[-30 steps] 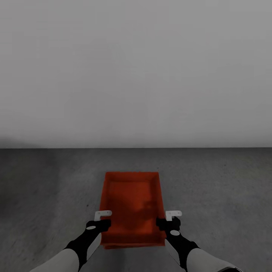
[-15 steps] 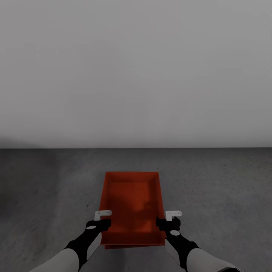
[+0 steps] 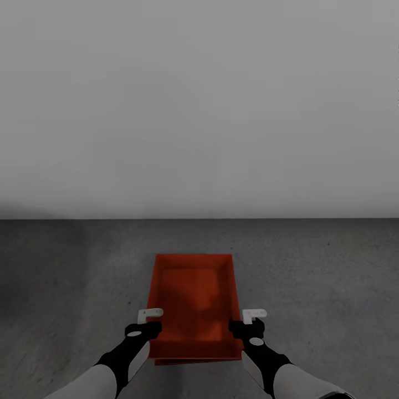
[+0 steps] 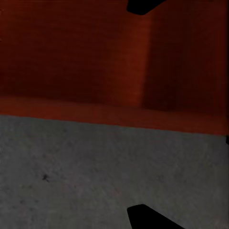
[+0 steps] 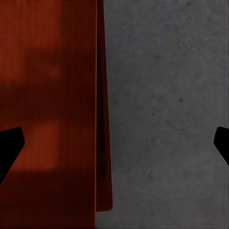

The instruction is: Move the two storage containers from the living room to the garage. In the garage, place one container on the floor and stack the other container on top of it (either order is fine).

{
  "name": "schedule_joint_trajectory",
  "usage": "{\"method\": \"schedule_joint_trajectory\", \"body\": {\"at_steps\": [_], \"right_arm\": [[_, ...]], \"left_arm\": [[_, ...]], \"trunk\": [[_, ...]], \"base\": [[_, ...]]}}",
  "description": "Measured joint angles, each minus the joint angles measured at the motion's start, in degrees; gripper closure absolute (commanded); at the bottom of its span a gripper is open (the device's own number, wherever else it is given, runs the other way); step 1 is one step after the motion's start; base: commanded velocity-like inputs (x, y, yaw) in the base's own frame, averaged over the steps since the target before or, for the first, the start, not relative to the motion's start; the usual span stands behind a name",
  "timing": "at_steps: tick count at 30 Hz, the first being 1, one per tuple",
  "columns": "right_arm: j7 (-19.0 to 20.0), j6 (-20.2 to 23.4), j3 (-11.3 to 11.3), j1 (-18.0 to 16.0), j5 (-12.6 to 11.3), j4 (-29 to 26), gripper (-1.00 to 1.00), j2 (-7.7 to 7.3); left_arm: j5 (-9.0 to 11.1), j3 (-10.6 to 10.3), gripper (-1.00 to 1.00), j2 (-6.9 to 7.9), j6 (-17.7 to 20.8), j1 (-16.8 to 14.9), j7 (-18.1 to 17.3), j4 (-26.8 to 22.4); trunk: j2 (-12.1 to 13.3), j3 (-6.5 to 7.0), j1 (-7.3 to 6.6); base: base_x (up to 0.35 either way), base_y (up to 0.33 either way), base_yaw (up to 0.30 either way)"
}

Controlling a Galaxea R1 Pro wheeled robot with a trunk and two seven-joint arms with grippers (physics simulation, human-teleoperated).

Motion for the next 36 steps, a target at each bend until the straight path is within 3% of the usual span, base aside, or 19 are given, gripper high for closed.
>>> {"method": "schedule_joint_trajectory", "body": {"at_steps": [36], "right_arm": [[0.0,-0.1,0.0,0.0,0.0,0.0,-1.0,0.01]], "left_arm": [[0.0,0.0,-1.0,0.11,0.0,0.0,0.0,0.1]], "trunk": [[14.4,6.46,-7.91]], "base": [[0.0,0.0,0.0]]}}
